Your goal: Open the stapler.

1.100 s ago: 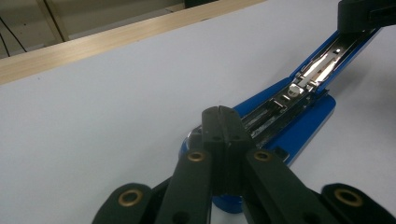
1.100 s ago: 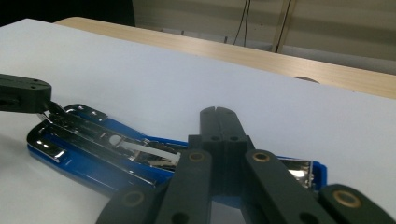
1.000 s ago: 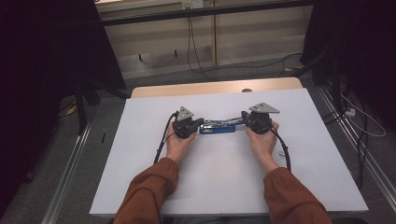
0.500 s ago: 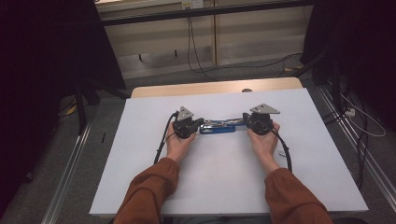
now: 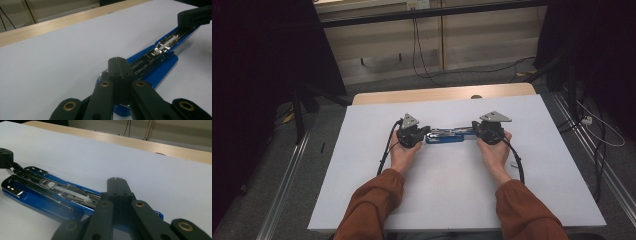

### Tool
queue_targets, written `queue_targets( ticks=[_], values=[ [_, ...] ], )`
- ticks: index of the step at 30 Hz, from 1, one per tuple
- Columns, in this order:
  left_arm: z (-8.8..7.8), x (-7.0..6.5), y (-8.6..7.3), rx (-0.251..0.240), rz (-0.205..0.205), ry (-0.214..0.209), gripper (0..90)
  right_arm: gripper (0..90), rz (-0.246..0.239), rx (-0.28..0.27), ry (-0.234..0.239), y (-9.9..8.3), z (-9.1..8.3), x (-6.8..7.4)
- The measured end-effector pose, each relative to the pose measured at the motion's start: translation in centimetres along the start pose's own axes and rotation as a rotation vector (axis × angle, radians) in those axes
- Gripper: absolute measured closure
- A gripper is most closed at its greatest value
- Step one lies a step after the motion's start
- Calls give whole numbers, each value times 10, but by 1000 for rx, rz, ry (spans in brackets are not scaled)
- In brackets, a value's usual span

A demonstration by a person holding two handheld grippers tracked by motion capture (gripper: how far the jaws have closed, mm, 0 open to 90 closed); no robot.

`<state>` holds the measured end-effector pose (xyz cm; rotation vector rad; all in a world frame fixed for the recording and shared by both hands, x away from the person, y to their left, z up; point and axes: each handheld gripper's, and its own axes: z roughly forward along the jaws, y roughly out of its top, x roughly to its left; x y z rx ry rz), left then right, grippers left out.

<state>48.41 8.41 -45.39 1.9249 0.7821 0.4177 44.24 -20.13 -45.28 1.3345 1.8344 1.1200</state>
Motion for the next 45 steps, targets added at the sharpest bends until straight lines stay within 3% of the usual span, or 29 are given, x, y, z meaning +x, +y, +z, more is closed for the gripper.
queue_targets(
  ticks=[14, 21, 24, 27, 29, 36, 40, 45],
  values=[
    [-2, 0, 2, -10, -1, -3, 899, 900, 7, -3, 20, 1, 0, -2],
    [-4, 0, 2, -7, 1, -10, 853, 900, 14, -9, 35, 2, -2, -4],
    [-4, -1, 3, -11, -27, -10, 824, 900, 51, -17, 47, 3, -3, -5],
    [-7, 1, 5, -29, -32, -11, 767, 900, 43, -20, 49, 3, -3, -6],
    [-10, 2, 7, -44, -15, -18, 706, 900, 44, -17, 45, 2, -3, -7],
    [-19, 9, 10, -50, -27, 29, 513, 823, 35, -33, 60, 6, -6, -8],
    [-23, 9, 12, -57, -29, 48, 372, 745, 29, -32, 72, 7, -8, -7],
    [-26, 8, 13, -48, -19, 62, 233, 570, 20, -46, 75, 8, -11, -7]
  ],
)
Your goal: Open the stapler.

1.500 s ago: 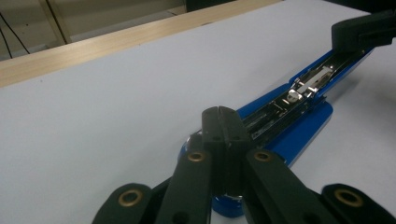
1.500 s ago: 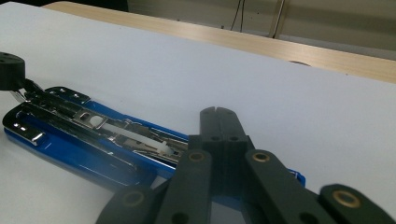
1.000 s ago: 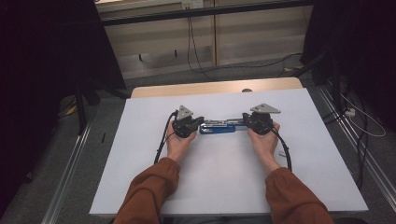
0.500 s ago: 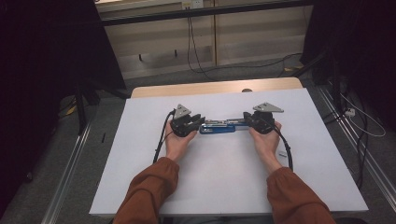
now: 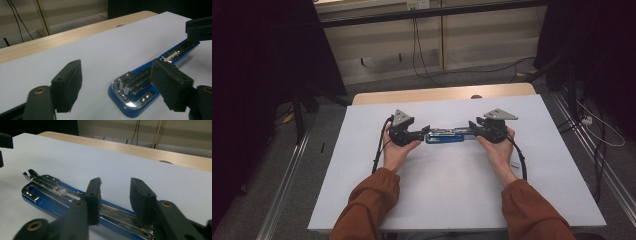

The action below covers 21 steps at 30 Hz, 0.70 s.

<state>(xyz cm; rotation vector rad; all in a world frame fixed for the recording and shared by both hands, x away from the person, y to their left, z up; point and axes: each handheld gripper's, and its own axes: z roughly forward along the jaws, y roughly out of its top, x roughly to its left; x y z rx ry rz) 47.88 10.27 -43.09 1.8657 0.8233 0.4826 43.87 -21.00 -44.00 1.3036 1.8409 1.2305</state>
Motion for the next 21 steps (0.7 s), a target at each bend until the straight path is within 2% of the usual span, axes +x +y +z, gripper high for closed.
queue_targets(
  ticks=[2, 7, 9, 12, 14, 19, 21],
  values=[
    [-1, -1, 0, 2, -8, 4, 155, 517, -5, -5, 3, 1, -1, 0],
    [-5, -3, 1, 3, -28, 8, 69, 361, -14, -6, 5, 1, -4, -2],
    [-7, -3, 1, 9, -36, -6, 59, 313, -15, -10, 3, 2, -6, -2],
    [-10, -5, 0, 20, -22, -21, 54, 233, -16, -5, 8, 2, -8, -3],
    [-13, -6, -1, 20, -7, -32, 48, 218, -25, -2, 12, 3, -10, -2],
    [-23, -5, -5, 5, -25, -32, 47, 187, -48, -8, 19, 3, -16, -2],
    [-28, -5, -8, 6, -31, -34, 47, 176, -43, -11, 23, 3, -18, -2]
  ],
)
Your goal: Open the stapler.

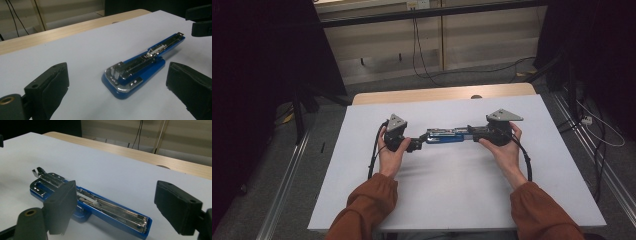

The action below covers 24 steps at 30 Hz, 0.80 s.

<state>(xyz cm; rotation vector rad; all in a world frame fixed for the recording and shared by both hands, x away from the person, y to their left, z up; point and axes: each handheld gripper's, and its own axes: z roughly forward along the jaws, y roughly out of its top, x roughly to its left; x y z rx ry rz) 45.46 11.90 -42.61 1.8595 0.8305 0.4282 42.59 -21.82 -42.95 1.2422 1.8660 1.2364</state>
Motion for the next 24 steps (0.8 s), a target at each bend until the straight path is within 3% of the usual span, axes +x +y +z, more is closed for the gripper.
queue_targets(
  ticks=[2, 6, 10, 17, 21, 24],
  values=[
    [-5, 0, -2, -1, 19, 15, 47, 165, -4, 6, 1, -1, -3, 0],
    [-15, -1, -3, -10, 13, 1, 44, 157, -30, 20, -29, -5, -10, 0],
    [-24, -4, -13, -3, 39, 7, 52, 127, -21, 11, -28, -7, -18, -3],
    [-38, -8, -19, -30, 26, 7, 53, 107, -20, 5, -38, -13, -35, -9],
    [-47, -9, -25, -42, 20, 28, 51, 107, -14, -11, -40, -15, -44, -10],
    [-53, -10, -28, -57, -8, 10, 51, 107, -8, -22, -38, -18, -52, -10]
  ],
)
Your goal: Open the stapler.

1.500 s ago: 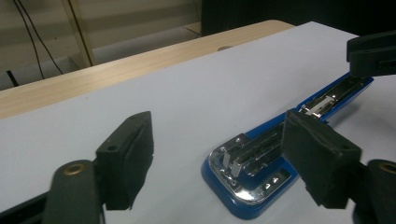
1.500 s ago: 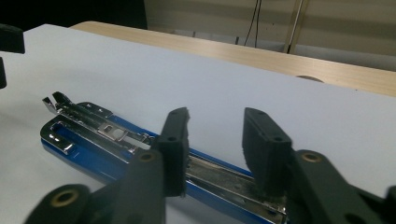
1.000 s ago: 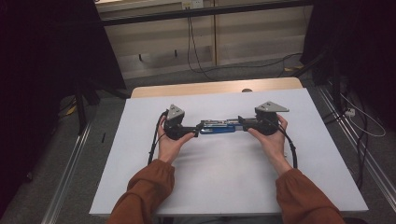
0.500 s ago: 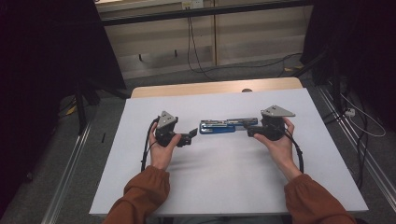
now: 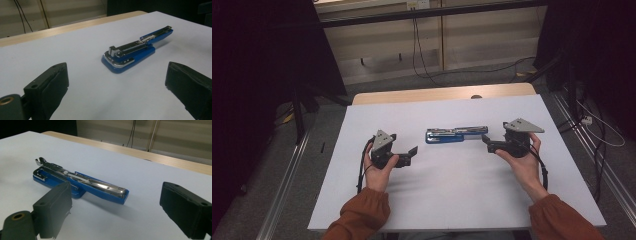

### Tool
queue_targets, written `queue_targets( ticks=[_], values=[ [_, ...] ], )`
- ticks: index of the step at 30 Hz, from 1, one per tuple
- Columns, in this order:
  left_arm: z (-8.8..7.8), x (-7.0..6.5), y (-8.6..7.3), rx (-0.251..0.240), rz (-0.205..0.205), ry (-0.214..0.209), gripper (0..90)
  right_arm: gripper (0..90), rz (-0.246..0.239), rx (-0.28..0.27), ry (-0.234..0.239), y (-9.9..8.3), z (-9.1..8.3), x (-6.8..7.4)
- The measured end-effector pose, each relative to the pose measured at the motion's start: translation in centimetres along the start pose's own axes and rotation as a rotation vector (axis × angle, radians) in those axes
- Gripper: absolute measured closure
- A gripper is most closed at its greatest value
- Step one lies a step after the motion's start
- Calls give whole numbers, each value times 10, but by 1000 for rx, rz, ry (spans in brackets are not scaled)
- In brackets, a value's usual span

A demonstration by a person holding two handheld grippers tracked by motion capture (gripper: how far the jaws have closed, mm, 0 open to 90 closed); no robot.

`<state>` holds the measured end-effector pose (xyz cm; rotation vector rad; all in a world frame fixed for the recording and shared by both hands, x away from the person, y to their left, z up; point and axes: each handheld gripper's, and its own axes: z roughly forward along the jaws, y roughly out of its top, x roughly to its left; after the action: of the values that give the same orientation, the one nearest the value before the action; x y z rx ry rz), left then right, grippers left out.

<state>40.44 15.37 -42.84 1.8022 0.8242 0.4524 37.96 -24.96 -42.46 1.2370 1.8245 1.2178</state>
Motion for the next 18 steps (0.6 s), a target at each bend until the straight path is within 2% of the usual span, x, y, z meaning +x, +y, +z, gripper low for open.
queue_targets(
  ticks=[2, 4, 6, 10, 12, 14, 16, 18],
  values=[
    [-4, -2, 0, -21, -7, 0, 55, 107, 2, -2, -6, -2, -5, 0],
    [-7, -5, 1, -26, 8, 16, 56, 107, 5, -6, -9, -4, -9, 1],
    [-11, -7, -1, -34, 9, 14, 56, 110, 10, -14, -6, -5, -12, 2],
    [-24, -5, -7, -28, 5, 19, 56, 110, 6, -12, 9, -6, -20, 3],
    [-33, -3, -10, -32, -8, 34, 56, 110, 9, -11, 10, -9, -24, 2],
    [-41, -1, -13, -42, -6, 66, 55, 110, 10, -11, 4, -11, -28, 0],
    [-48, 0, -16, -59, -25, 97, 53, 110, 16, -9, 0, -12, -33, -3],
    [-56, 0, -20, -56, -31, 96, 53, 110, 21, -10, -13, -15, -38, -5]
  ],
)
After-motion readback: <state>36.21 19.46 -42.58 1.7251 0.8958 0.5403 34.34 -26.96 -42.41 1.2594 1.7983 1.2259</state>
